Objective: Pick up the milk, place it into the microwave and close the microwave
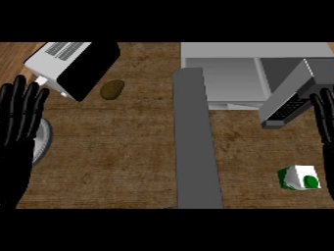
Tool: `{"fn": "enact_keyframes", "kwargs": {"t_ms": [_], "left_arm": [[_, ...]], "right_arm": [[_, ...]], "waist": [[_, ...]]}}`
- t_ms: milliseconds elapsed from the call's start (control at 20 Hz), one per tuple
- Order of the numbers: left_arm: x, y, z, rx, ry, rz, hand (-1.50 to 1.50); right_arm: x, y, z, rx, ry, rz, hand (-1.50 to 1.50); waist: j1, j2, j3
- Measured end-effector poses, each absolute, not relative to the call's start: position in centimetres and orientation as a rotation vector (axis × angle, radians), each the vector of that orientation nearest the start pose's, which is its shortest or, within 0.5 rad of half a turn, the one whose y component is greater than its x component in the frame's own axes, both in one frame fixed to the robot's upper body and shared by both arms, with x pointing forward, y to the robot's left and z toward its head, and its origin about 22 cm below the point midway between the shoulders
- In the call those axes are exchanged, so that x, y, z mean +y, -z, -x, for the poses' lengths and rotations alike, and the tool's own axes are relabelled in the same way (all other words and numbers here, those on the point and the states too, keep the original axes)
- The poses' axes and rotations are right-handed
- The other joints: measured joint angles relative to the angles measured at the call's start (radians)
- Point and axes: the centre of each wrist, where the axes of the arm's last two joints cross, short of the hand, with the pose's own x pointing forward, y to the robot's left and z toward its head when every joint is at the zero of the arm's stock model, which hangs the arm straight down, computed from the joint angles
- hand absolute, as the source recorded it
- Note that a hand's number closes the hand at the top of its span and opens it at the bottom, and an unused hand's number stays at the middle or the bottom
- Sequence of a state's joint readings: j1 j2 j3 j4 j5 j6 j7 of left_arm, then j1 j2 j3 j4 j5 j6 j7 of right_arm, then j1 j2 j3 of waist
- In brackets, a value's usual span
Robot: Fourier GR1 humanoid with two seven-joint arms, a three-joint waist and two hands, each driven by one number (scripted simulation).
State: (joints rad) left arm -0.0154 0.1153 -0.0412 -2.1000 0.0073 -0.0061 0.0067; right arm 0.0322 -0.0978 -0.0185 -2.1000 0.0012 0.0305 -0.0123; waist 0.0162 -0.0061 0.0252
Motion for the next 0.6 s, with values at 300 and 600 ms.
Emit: {"fn": "enact_keyframes", "kwargs": {"t_ms": [300, 600], "left_arm": [[24.3, -12.4, -21.1, -2.089, 0.138, -0.085, -1.5], [24.8, -10.6, -20.3, -1.99, -0.003, 0.009, -1.5]], "right_arm": [[-26.3, -12.3, -17.6, -2.091, -0.172, -0.101, -1.5], [-26.0, -11.6, -15.2, -1.969, -0.253, -0.468, -1.5]], "waist": [[-0.021, 0.003, -0.019], [-0.022, 0.003, -0.024]]}}
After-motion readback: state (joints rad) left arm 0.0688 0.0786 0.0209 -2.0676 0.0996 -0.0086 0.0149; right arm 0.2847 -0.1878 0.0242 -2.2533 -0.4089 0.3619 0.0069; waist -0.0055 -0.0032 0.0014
